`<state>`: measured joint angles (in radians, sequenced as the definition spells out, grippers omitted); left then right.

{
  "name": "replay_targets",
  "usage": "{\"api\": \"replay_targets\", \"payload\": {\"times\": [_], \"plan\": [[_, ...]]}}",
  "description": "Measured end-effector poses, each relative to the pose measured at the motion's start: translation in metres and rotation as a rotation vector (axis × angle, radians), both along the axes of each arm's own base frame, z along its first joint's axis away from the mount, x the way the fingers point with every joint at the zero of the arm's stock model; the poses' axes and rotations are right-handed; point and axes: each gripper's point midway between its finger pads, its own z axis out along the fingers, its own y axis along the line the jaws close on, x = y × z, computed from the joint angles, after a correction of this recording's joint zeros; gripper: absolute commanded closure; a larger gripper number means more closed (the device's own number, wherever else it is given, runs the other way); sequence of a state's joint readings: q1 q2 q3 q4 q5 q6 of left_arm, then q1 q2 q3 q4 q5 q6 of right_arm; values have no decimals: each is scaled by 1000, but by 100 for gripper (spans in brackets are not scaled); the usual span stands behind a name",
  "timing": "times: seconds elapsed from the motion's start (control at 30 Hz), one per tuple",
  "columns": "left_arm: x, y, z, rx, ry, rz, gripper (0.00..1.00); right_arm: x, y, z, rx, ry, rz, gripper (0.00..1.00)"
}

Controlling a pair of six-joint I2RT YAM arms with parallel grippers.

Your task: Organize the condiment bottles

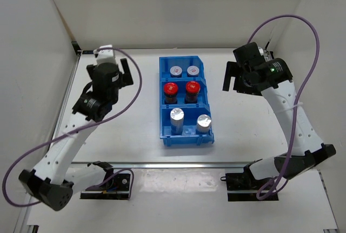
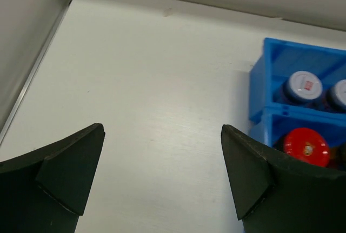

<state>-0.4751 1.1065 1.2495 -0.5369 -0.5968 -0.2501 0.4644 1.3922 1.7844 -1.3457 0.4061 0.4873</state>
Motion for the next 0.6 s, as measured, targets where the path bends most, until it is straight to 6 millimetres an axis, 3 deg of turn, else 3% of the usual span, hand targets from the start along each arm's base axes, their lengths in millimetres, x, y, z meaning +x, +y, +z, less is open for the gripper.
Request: {"api": "replay_targets", "payload": {"times": [0.13,0.33,0.47,0.6], "plan": [[-16,26,-13,-13,-11,56,1,7,-4,-7,-16,19,-31,0],[-17,35,-15,-15,-40,76,1,12,0,-3,-2,14,-21,0],[-15,40,-37,10,2,95,1,10,13,0,44,30,51,0],[-18,47,-71,19,55,140,1,8,25,1,86,45,127,0]]}}
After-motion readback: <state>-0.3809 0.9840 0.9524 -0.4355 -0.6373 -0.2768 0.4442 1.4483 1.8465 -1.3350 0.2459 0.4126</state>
